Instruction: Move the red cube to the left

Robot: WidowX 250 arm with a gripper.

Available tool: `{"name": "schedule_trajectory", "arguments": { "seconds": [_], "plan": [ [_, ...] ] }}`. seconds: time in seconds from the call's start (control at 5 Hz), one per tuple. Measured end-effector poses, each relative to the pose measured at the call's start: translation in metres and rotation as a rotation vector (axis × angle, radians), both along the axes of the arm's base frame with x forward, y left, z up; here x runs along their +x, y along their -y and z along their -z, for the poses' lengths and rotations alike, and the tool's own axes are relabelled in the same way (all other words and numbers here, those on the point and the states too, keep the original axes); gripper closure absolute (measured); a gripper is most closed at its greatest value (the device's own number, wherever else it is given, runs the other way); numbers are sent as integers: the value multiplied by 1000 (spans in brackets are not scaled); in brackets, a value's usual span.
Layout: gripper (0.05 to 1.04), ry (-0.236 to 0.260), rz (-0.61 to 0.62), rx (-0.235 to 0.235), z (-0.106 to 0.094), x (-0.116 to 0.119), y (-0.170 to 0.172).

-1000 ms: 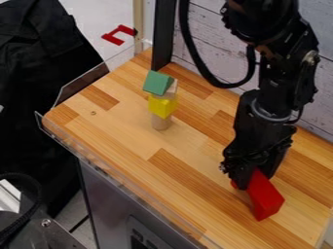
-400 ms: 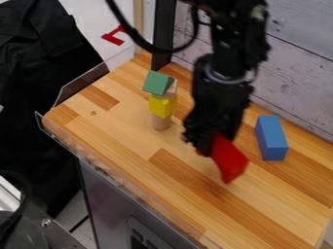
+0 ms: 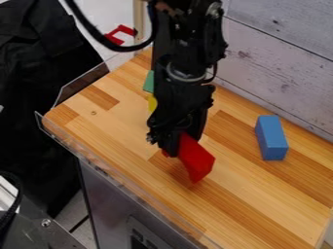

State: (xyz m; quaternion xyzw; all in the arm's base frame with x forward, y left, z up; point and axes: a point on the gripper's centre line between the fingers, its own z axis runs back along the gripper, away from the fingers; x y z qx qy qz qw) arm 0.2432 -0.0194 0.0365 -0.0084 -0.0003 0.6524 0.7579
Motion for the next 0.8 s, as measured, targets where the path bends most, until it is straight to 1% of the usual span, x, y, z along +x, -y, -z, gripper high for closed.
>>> {"name": "schedule_trajectory", "arguments": {
  "seconds": [0.2,0.4,0.8],
  "plan": [
    [525,-15,-40,11,3,-8,-2],
    [525,-3,-86,-1,3,-7,1],
    [525,-2,-162,-56,11,-3,9]
  ]
}}
